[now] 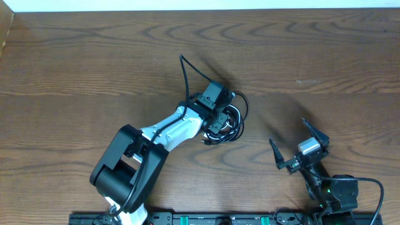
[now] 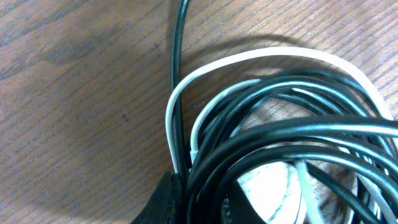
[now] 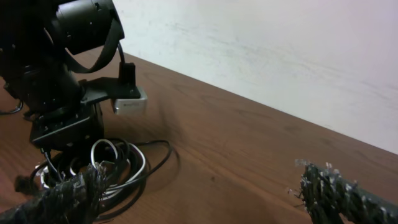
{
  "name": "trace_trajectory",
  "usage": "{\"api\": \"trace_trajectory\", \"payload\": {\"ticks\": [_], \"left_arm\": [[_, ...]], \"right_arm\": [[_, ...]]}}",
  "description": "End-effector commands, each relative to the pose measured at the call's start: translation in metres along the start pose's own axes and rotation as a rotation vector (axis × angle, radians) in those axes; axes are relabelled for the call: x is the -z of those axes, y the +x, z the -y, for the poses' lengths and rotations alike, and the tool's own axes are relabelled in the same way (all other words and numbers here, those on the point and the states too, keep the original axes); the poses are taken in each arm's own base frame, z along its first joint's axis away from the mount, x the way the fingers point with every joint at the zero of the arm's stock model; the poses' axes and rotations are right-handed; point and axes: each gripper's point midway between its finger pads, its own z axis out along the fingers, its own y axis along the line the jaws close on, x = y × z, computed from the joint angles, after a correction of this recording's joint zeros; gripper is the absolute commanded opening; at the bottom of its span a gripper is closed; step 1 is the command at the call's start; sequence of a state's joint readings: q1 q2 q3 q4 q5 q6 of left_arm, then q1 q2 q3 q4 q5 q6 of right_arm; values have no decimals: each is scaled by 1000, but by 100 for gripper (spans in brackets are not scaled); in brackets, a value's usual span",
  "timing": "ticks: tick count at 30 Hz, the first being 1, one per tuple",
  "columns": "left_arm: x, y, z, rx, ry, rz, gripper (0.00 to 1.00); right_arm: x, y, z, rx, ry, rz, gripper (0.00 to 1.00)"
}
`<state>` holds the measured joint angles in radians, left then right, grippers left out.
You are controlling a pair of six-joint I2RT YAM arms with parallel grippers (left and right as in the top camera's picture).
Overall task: Untangle cables
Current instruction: 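Close the left gripper on the cable bundle and grip it, then lift the cable bundle with the left gripper, raise the right arm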
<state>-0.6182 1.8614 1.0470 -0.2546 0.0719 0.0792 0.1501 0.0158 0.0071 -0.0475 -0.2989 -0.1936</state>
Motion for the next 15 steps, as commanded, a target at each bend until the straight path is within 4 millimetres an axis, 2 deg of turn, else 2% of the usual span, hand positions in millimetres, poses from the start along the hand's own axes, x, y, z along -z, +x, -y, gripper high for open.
{"api": "trace_trajectory", "payload": {"ticks": [1,9,15], "left_arm": [[15,-15,-1,42,-6,50,8],[91,-60,-1,25,-6,268,8],[139,-78,0,23,-6,394,7]], "right_arm": [[0,1,1,12,6,-4,99],[0,1,1,12,6,-4,99],[0,1,1,12,6,-4,99]]}}
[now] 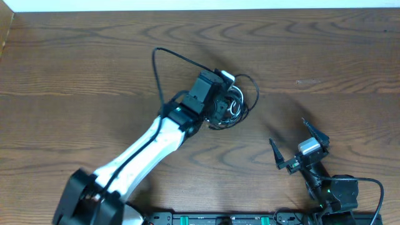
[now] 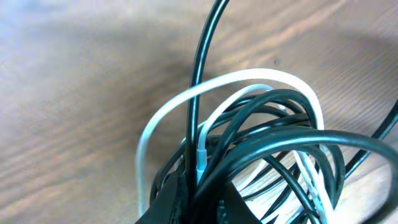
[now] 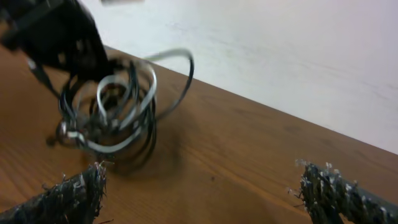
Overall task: Untangle cables
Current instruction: 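Lift the cable bundle with the left gripper, raise the right arm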
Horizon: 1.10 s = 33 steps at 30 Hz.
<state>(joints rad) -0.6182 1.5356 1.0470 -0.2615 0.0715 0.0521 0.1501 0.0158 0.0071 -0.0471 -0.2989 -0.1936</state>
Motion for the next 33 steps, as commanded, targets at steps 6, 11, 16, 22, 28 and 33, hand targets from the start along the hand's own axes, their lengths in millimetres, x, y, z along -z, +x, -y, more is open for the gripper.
{"api": "trace_trajectory", "payload": {"ticks": [6,11,16,22,28,33], "left_arm": [[47,-39,0,0,-4,153,8],[57,-45,0,0,-4,182,8],[63,-61,0,36,3,253,8],[69,-75,0,69,8,310,8],[89,-98,-7,143,13,421,8],[113,-109,-7,192,30,486,8]], "right_arm": [[0,2,1,12,6,-5,99],[0,1,1,12,6,-5,99],[0,1,1,12,6,-5,99],[0,1,1,13,3,-4,99],[0,-11,4,22,22,43,99],[7,-57,10,-164,22,234,99]]}}
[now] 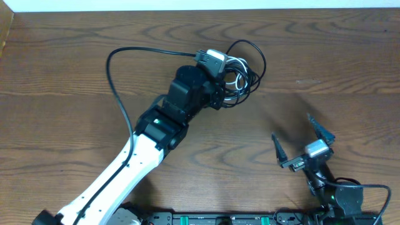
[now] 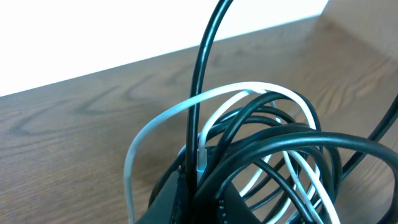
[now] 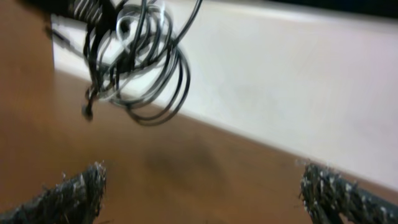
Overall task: Untangle cables
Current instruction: 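Lift the cable bundle with the left gripper, raise the right arm, then move the right gripper toward the hanging cables under the left gripper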
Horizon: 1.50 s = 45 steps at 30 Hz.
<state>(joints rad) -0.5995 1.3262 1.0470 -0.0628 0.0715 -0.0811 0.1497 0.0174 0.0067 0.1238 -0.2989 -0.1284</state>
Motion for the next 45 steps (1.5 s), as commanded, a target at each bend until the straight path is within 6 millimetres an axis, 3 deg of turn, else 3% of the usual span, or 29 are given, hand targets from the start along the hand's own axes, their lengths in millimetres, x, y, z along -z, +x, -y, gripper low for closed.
{"api": "trace_trajectory", "payload": {"ticks": [1,8,17,20,24,28,31,34,41,45], "left_arm": [[22,-27,2,65,6,79,8],[32,-14,0,162,-3,22,8],[32,-13,0,246,-3,18,8],[32,-14,0,294,-1,23,8],[32,-15,0,296,-1,25,8],[32,-15,0,300,-1,25,8],[32,-15,1,300,2,24,8],[32,-15,1,300,4,24,8],[32,-14,11,290,55,10,8],[32,-12,14,239,75,2,8]], "right_arm": [[2,-25,3,-177,5,102,99],[7,-63,7,-245,1,150,99],[4,-104,14,-247,6,-20,99],[-6,-115,6,-229,-71,-86,99],[-20,-131,-21,-187,-286,-104,99],[-25,-130,-43,-271,-446,-125,99],[-28,-131,-48,-281,-496,-121,99],[-36,-126,-40,-335,-441,-144,96],[-55,-106,8,-611,-121,-207,96],[-57,-98,12,-640,-85,-231,95]]}}
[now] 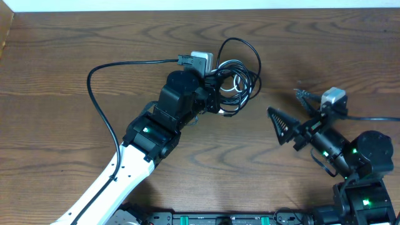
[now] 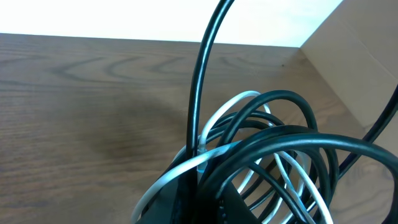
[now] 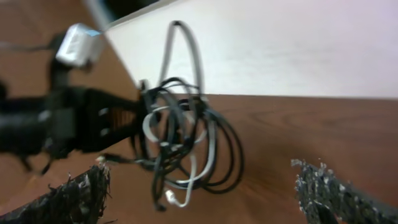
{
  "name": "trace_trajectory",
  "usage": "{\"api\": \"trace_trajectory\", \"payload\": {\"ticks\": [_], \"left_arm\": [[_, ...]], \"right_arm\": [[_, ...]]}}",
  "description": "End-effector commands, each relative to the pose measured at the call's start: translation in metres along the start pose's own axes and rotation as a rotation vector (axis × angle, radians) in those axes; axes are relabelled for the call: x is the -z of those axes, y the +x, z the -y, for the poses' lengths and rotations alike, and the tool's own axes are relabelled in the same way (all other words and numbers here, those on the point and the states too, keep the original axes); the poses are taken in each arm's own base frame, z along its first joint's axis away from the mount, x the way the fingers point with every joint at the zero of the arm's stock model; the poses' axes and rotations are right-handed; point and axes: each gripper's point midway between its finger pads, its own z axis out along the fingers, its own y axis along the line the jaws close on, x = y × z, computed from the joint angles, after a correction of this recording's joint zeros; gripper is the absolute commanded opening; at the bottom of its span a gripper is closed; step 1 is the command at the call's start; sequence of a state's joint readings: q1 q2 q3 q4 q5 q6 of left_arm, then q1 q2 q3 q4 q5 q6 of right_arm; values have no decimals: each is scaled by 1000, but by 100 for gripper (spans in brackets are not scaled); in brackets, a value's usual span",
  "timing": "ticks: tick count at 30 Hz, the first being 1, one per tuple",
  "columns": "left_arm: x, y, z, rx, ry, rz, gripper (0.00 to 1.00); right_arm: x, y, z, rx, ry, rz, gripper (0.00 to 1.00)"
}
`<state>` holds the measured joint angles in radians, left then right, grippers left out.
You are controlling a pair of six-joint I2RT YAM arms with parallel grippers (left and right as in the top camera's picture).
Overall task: Untangle cables
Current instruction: 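Move the right gripper toward the hanging cables under the left gripper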
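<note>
A tangled bundle of black and white cables (image 1: 237, 81) hangs off the table, with my left gripper (image 1: 211, 100) shut on its near side. In the left wrist view the coils (image 2: 273, 155) spread out from the closed left gripper (image 2: 208, 202) at the bottom edge. My right gripper (image 1: 292, 112) stands open to the right of the bundle and faces it. Through the right wrist view the bundle (image 3: 183, 143) hangs ahead between the spread right gripper (image 3: 202, 193), a white plug end (image 3: 171, 198) dangling lowest. Nothing lies between the right fingers (image 3: 81, 193).
The left arm's own black camera cable (image 1: 94, 81) loops out over the table on the left. A white wall (image 1: 187, 5) borders the far table edge. A tan panel (image 2: 354, 56) stands at the table's side. A black rail (image 1: 219, 219) runs along the front edge.
My right gripper was low near the front edge, pointing away; now it is raised, farther forward and turned toward the bundle. The left gripper still holds the bundle, shifted slightly nearer.
The left gripper was shut on the bundle lying on the table's middle. Then the bundle was off the table, then higher and farther back. The right gripper stayed open near the front edge until now, when it faces the hanging bundle.
</note>
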<state>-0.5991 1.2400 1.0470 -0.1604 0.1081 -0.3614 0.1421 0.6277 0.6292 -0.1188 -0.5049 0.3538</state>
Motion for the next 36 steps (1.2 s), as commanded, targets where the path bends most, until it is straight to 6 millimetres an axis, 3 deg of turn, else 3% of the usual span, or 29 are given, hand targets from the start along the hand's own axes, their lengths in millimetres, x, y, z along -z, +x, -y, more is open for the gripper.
{"api": "trace_trajectory", "payload": {"ticks": [1,8,25,31,36], "left_arm": [[6,-7,13,-76,64,9,8],[8,3,30,-253,170,-28,8],[8,-2,32,-229,173,-7,8],[6,-14,6,13,18,44,8],[6,-20,3,161,4,69,8]], "right_arm": [[0,-8,14,-82,82,30,95],[-2,-2,31,-114,161,15,93],[-3,5,33,-129,167,-9,94],[-4,6,28,-130,137,-21,92],[-5,7,21,-128,98,-29,92]]}}
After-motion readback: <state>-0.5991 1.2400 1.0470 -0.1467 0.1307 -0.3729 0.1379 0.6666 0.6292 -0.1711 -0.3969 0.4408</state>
